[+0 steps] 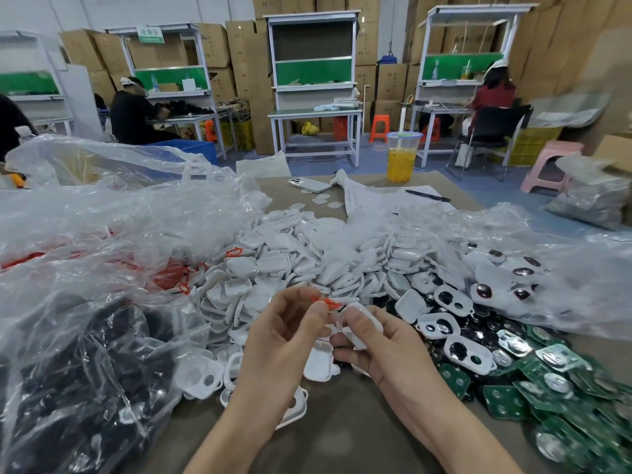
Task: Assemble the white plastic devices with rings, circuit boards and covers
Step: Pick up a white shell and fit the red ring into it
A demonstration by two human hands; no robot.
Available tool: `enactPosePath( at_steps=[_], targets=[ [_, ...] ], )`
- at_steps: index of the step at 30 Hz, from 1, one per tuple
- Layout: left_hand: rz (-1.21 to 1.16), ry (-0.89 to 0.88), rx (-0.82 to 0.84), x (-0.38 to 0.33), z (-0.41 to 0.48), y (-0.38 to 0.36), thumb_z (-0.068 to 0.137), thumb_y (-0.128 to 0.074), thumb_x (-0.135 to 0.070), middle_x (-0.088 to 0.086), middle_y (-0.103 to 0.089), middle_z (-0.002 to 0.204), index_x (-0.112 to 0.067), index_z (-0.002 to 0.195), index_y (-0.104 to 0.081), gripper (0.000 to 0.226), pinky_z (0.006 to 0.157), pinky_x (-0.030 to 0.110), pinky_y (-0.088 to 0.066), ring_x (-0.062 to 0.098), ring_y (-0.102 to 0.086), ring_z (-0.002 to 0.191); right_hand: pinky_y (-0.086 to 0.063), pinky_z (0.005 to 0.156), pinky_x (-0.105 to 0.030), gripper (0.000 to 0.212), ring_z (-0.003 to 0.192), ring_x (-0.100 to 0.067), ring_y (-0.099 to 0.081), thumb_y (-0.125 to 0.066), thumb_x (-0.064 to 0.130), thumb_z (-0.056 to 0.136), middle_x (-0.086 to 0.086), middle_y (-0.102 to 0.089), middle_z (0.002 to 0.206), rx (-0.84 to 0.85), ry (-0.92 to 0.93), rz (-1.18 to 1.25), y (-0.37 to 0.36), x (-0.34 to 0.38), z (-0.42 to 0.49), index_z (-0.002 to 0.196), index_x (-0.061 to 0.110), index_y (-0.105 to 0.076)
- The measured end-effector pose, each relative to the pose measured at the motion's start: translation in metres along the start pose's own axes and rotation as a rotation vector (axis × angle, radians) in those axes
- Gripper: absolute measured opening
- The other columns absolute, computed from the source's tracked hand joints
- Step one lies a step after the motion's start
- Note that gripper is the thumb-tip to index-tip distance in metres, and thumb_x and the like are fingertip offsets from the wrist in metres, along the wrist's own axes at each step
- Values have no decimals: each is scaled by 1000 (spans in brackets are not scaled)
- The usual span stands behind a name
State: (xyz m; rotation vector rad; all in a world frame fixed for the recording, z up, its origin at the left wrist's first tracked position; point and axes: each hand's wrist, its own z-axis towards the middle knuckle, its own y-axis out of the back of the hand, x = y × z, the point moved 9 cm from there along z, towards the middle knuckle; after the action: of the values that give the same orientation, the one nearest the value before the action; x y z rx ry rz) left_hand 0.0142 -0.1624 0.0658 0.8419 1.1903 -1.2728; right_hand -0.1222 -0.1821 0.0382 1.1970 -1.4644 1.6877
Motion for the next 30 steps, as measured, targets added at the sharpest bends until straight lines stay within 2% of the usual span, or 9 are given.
enactPosePath(
  at_steps=[4,7,11,16,21,27,30],
  targets=[
    [8,2,27,0,-1,-2,91,-69,-22,0,-77,92,-26,94,-70,5,62,17,-53,11,-72,81,-59,74,-27,37,80,-19,-72,-75,40,80,-16,-76,98,-11,8,-8,2,0,0,99,9,-78],
    [51,-18,37,-1,-2,-4,92,-69,-22,-1,-76,91,-32,91,-69,10,58,17,-51,9,-71,79,-59,69,-28,35,76,-18,-69,-76,39,78,-13,-74,90,-46,10,-20,7,1,1,96,9,-79],
    [79,-38,21,-2,-1,-3,92,-69,-21,-3,-76,91,-34,91,-68,13,63,17,-52,8,-71,81,-57,64,-24,36,73,-16,-67,-75,43,76,-10,-74,84,-47,45,-110,8,6,-1,94,13,-79],
    [107,-42,40,-3,-3,-5,92,-69,-21,-5,-76,93,-36,90,-67,15,63,21,-54,8,-70,82,-55,60,-21,22,64,-15,-68,-70,39,83,-5,-73,73,-45,85,-185,7,12,-5,88,19,-79],
    [143,-47,27,-5,-4,-3,91,-70,-23,-7,-75,92,-38,89,-67,16,60,16,-51,6,-69,79,-51,56,-19,15,60,-12,-63,-68,28,91,-2,-70,68,-72,133,-257,8,16,-8,86,17,-77],
    [156,-15,33,-2,-4,-4,91,-70,-22,-4,-75,85,-35,91,-68,14,48,16,-48,4,-66,70,-43,53,-18,6,54,-4,-52,-70,32,91,11,-62,63,-129,311,-582,11,24,-12,85,30,-71],
    [98,45,69,6,-1,-4,93,-69,-17,5,-75,84,-24,96,-71,7,55,18,-50,11,-68,71,-43,53,-19,8,56,-6,-54,-66,40,84,10,-64,71,-153,401,-746,10,26,-13,88,33,-66]
  ],
)
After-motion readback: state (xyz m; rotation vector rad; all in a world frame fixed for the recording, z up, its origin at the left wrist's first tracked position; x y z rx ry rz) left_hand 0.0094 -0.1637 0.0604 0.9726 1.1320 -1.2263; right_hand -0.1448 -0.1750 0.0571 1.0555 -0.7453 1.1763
